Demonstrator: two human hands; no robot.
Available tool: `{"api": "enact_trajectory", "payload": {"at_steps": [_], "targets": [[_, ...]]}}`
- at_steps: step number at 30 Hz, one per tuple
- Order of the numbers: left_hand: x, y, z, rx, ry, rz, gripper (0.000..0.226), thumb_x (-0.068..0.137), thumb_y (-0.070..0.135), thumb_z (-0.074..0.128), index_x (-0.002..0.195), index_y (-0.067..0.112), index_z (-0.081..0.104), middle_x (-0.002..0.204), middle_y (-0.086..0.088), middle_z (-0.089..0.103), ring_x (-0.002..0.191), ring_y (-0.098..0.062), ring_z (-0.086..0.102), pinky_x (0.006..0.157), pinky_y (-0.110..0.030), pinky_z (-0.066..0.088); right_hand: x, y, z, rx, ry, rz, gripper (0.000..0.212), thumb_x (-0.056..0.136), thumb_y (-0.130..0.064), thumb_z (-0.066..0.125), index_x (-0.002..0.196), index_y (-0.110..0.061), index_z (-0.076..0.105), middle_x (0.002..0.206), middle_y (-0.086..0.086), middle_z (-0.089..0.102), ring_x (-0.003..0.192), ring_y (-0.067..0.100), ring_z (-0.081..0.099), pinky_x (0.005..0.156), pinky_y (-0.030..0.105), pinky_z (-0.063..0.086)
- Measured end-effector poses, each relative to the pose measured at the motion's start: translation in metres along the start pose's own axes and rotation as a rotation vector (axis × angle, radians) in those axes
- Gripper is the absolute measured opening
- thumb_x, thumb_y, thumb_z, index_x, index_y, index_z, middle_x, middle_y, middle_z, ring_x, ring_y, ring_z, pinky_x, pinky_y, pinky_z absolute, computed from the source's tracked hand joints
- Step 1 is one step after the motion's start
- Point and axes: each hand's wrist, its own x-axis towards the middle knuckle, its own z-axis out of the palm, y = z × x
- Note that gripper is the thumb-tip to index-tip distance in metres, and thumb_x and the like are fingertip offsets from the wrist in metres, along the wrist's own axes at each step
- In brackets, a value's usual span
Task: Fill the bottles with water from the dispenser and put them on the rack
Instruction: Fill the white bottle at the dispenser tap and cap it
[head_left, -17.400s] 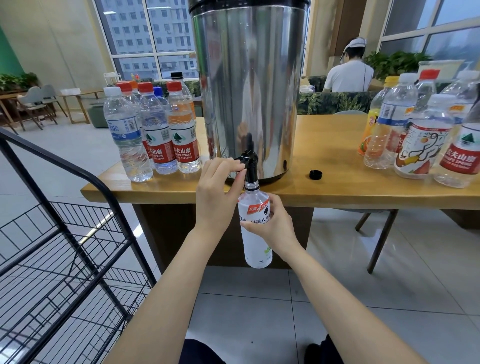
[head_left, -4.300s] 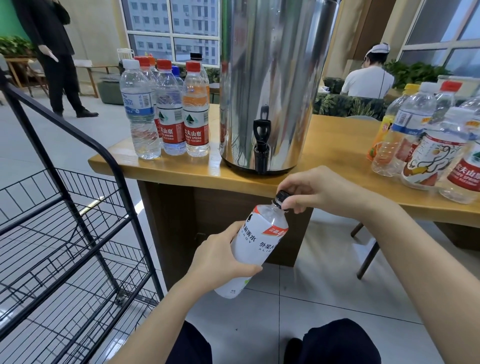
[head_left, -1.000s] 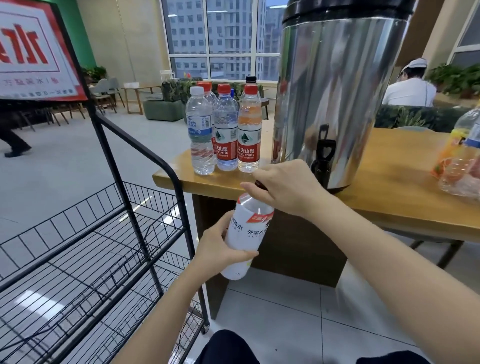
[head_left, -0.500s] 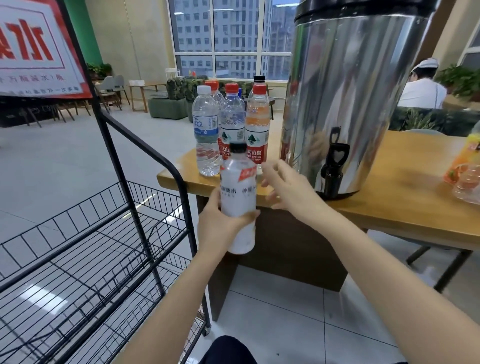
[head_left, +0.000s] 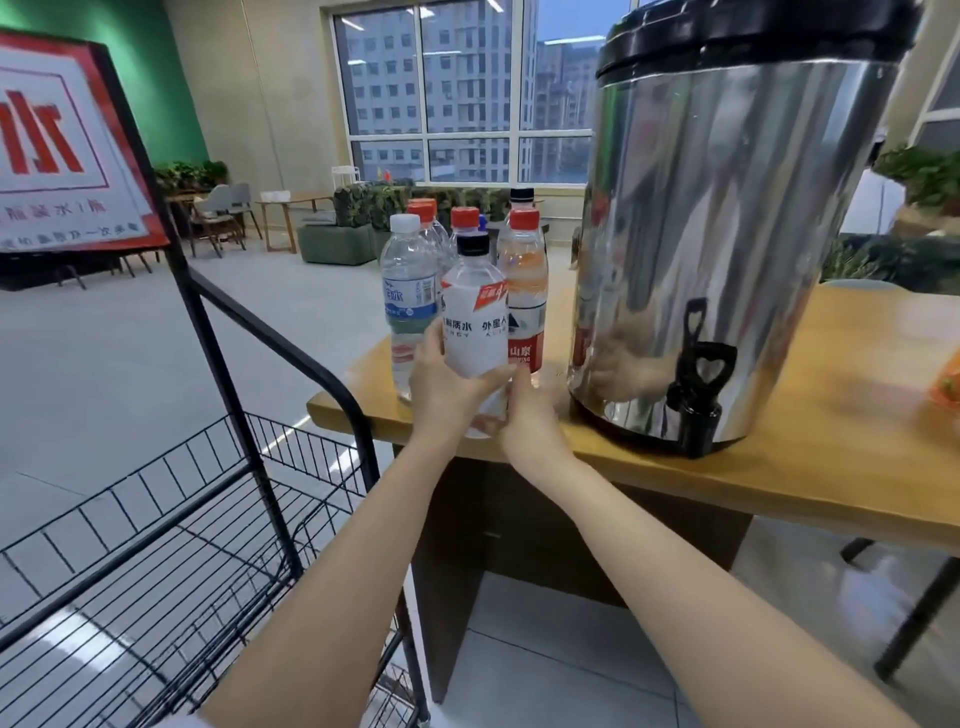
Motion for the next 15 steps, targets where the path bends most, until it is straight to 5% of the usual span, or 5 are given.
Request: {"api": "enact_trajectory", "payload": {"at_steps": [5, 7, 11, 15], "targets": [[0.003, -0.021, -0.002, 0.027, 0.087, 0.012, 0.072, 0.067, 0.027, 0.090, 0.122, 0.013, 0.047, 0.123, -0.003, 0.059, 0.113, -0.016, 0.058, 0.087, -0.024, 0.051, 0.014, 0.010, 0.006, -0.299, 0.105, -0.063, 0.050, 0.082, -0.024, 0.072, 0.125, -0.021, 0.045, 0.120, 0.005, 0.055, 0.113, 0.027, 0.056, 0.094, 0.046, 0.051], [0.005, -0.026, -0.003, 0.044, 0.121, 0.015, 0.064, 0.066, 0.029, 0.090, 0.113, 0.014, 0.049, 0.115, -0.002, 0.060, 0.105, -0.015, 0.061, 0.082, -0.023, 0.052, 0.018, 0.013, 0.007, -0.411, 0.106, -0.048, 0.061, 0.077, -0.020, 0.079, 0.127, -0.012, 0.045, 0.121, 0.013, 0.054, 0.109, 0.030, 0.055, 0.093, 0.041, 0.050], [0.004, -0.025, -0.004, 0.065, 0.127, 0.016, 0.053, 0.073, 0.023, 0.086, 0.111, 0.014, 0.049, 0.109, 0.004, 0.060, 0.099, -0.012, 0.059, 0.075, -0.013, 0.046, 0.011, 0.010, 0.001, -0.401, 0.051, -0.051, 0.052, 0.089, -0.004, 0.064, 0.134, -0.015, 0.042, 0.128, 0.003, 0.054, 0.115, 0.016, 0.055, 0.069, 0.004, 0.043], [-0.012, -0.016, -0.004, 0.079, 0.192, 0.024, 0.045, 0.080, 0.022, 0.080, 0.112, 0.012, 0.050, 0.114, -0.002, 0.059, 0.103, -0.014, 0.057, 0.085, -0.026, 0.051, -0.016, -0.005, -0.013, -0.506, -0.031, -0.158, 0.050, 0.092, -0.013, 0.062, 0.138, -0.020, 0.043, 0.134, -0.003, 0.054, 0.124, 0.011, 0.051, 0.095, 0.021, 0.043]]}}
